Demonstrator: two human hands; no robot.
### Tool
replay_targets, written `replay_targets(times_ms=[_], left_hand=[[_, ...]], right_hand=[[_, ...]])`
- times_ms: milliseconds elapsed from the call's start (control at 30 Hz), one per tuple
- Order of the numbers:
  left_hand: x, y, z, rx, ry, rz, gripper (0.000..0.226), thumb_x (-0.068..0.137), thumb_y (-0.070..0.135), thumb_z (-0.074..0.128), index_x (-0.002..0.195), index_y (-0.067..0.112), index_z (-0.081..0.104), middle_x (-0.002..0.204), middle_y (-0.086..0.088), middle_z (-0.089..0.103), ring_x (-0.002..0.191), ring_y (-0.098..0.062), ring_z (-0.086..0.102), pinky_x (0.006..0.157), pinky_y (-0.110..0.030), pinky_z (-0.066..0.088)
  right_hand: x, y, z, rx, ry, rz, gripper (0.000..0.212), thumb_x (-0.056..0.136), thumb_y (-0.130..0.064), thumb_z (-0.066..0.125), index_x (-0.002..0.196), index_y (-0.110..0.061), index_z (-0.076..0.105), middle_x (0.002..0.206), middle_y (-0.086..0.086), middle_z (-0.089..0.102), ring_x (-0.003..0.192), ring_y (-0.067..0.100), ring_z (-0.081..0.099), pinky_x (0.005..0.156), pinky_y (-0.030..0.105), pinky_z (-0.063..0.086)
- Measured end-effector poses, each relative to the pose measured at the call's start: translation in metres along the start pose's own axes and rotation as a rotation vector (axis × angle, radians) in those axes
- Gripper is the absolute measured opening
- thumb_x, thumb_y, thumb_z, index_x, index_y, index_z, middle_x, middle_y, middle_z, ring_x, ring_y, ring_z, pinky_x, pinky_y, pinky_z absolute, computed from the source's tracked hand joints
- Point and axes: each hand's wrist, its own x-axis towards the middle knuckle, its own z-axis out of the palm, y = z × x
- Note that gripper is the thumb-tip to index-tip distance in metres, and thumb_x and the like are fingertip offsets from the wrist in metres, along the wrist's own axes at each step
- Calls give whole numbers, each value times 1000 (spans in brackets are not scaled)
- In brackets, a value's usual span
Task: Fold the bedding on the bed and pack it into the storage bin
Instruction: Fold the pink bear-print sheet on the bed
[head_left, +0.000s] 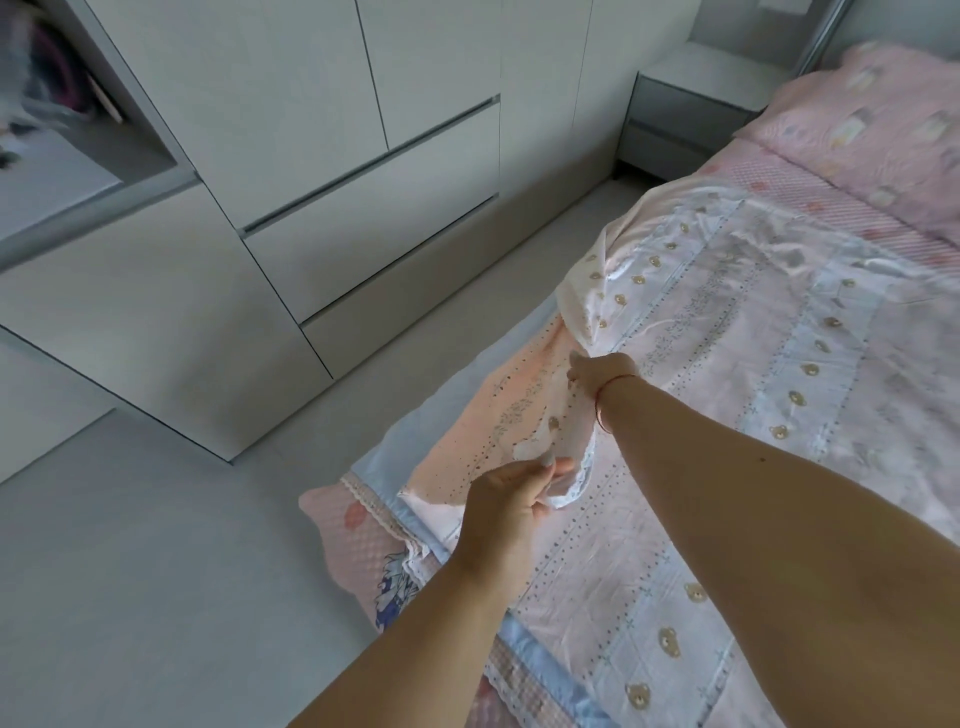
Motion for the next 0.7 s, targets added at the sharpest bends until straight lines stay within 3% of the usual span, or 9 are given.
replay_targets(times_ms=[100, 200, 233, 333, 467, 600, 700], left_hand=[[-9, -1, 9, -118, 123, -62, 22, 87, 14, 66, 70, 14, 79, 89, -1, 75, 103, -21, 63, 94, -41, 45], [-28, -1, 23, -134, 168, -51, 6, 79, 12, 71, 79, 11, 77, 85, 5, 75, 95, -13, 61, 84, -29, 45], [-34, -1, 26, -156, 153, -30, 12, 74, 12, 73, 85, 7, 75, 85, 6, 75, 93, -10, 63, 83, -26, 47], [-57, 0, 41, -190, 117, 11, 27, 70, 5, 73, 97, 3, 70, 86, 4, 76, 82, -8, 70, 67, -16, 53], [-82, -7, 56, -235, 134, -24, 27, 88, -11, 56, 110, 0, 67, 114, -7, 69, 107, -20, 62, 101, -29, 42], [-117, -21, 68, -249, 133, -21, 22, 92, -4, 55, 106, 0, 70, 115, -9, 69, 116, -24, 60, 105, -36, 41], [-146, -41, 73, -127, 186, 1, 24, 94, 0, 54, 108, 8, 71, 121, 2, 65, 126, -16, 47, 113, -37, 30]], right_hand=[[-2, 18, -21, 262, 87, 41, 58, 85, -45, 62, 119, -1, 49, 107, 5, 60, 107, 24, 59, 95, 32, 48], [-18, 37, -40, 505, 109, 75, 38, 82, -37, 69, 95, -6, 49, 92, 4, 58, 85, 19, 57, 75, 25, 47], [-21, 42, -45, 552, 107, 101, 36, 80, -35, 72, 92, -7, 52, 92, 4, 61, 81, 19, 58, 71, 27, 48], [-35, 63, -65, 686, 39, 112, 43, 76, -39, 74, 100, -7, 60, 97, 4, 67, 81, 19, 64, 68, 29, 53], [-58, 88, -82, 939, -110, 86, 25, 83, -22, 72, 100, -6, 66, 94, 7, 70, 82, 21, 67, 67, 31, 57], [-93, 111, -102, 1036, -258, -6, 22, 89, -16, 65, 109, -7, 67, 108, 10, 69, 93, 23, 67, 84, 36, 56], [-119, 139, -125, 1053, -177, -33, 17, 94, -4, 54, 98, -9, 70, 114, 11, 66, 88, 24, 65, 88, 37, 54]])
